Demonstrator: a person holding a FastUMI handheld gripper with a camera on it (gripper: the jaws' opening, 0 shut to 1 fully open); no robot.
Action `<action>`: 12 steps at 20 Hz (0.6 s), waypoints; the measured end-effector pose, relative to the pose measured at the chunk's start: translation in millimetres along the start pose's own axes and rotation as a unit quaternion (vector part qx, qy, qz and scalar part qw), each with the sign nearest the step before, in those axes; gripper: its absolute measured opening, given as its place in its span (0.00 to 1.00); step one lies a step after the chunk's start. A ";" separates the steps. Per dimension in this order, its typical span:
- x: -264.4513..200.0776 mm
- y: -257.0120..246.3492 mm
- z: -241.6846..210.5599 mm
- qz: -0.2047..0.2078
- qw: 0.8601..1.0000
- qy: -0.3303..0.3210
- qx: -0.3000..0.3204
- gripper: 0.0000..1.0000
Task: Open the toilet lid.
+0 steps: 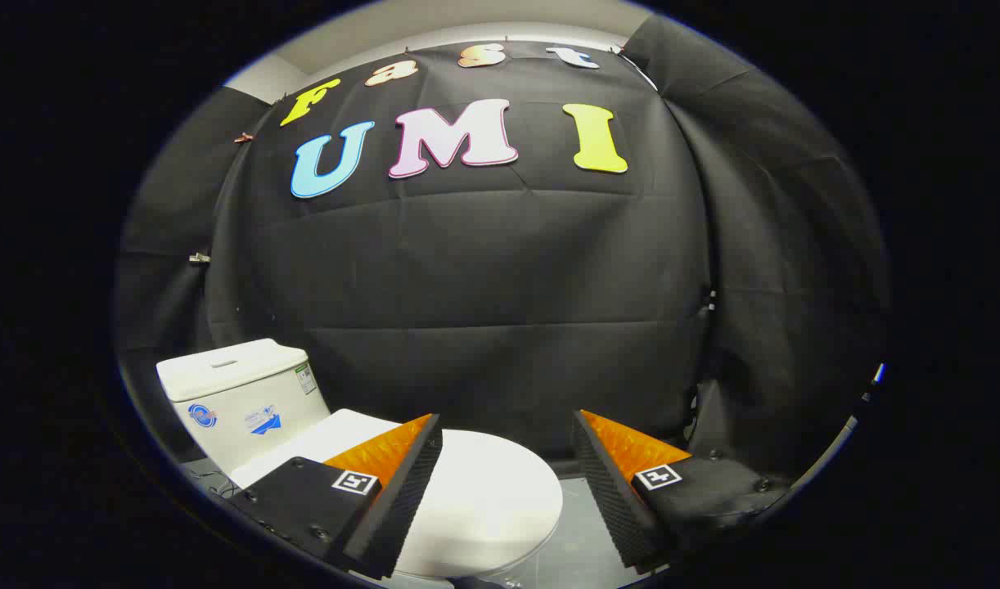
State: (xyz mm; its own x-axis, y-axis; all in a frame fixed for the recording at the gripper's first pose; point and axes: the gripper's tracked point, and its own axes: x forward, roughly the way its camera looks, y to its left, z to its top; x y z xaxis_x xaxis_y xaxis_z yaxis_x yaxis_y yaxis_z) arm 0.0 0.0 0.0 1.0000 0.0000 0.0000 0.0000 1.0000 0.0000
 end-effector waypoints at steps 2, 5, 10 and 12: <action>0.3 -0.3 0.9 0.000 1.000 -0.001 0.001 0.98; -0.2 -0.9 2.1 -0.001 1.000 -0.004 -0.003 0.98; -0.2 0.2 3.0 0.000 1.000 -0.005 -0.003 0.98; 0.0 -0.2 2.2 0.000 1.000 -0.004 -0.004 0.98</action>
State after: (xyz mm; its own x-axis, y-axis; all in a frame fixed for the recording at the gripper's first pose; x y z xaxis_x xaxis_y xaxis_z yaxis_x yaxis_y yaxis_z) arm 0.0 -0.2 2.2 1.0000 -0.0006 0.0071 0.0006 1.0000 -0.0081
